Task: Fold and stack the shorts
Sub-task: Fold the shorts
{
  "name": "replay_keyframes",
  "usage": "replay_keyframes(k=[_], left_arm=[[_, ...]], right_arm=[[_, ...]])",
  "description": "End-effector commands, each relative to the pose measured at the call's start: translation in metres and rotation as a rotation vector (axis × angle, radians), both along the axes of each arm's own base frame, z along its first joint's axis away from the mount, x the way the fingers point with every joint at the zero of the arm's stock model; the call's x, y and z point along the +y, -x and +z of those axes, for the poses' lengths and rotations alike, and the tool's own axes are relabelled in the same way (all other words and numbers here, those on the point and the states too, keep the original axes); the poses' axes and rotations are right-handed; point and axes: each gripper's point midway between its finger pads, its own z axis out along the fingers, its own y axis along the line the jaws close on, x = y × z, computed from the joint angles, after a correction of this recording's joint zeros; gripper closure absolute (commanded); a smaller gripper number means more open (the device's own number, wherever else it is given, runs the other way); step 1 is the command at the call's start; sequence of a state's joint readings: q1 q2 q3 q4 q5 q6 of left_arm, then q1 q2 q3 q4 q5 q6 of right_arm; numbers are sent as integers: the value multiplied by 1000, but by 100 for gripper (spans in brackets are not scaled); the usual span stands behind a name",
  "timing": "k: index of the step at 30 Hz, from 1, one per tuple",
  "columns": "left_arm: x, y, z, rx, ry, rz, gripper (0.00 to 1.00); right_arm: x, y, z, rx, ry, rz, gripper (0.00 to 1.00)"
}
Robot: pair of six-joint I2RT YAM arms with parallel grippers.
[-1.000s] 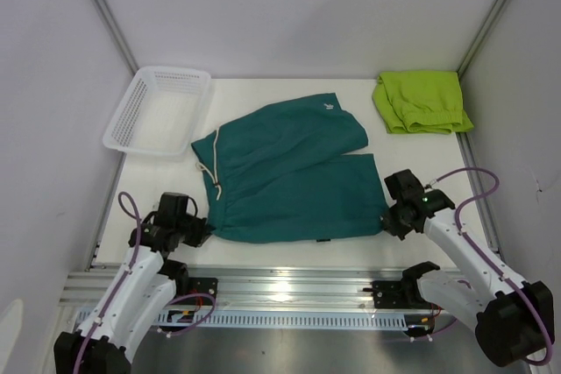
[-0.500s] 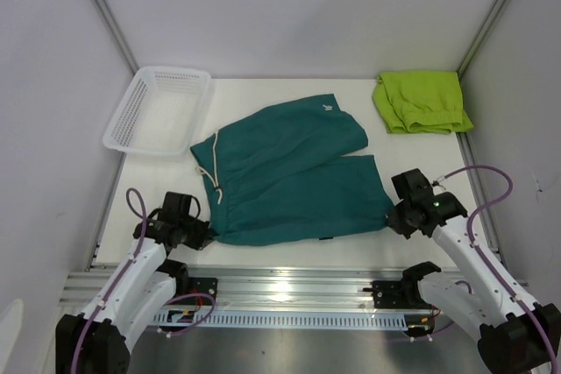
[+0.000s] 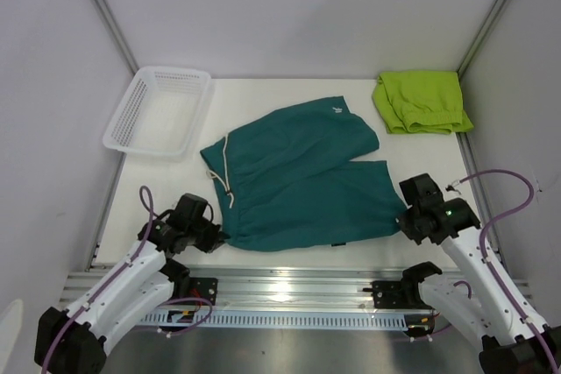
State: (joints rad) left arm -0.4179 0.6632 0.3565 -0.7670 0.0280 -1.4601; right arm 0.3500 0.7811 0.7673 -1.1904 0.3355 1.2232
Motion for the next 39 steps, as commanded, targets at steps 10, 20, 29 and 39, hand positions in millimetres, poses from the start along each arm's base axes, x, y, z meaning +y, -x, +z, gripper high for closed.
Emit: replay_keyframes(k=[10,20,29,39], left_arm=[[-27,-15,13,-3,19,-29,100],[-12,-28,47,-34,-78,1,100],[-13,-53,85,-88,-60,23,100],[17,-100,124,-191,-28,120,100]], right_arm=[[-33,21,20,-39,82,-122,100],[-21,-26,59,-159,86,-40,100],[-1,-85,106,-293,62,1,100],[5,-153,153,-428,11,18,100]])
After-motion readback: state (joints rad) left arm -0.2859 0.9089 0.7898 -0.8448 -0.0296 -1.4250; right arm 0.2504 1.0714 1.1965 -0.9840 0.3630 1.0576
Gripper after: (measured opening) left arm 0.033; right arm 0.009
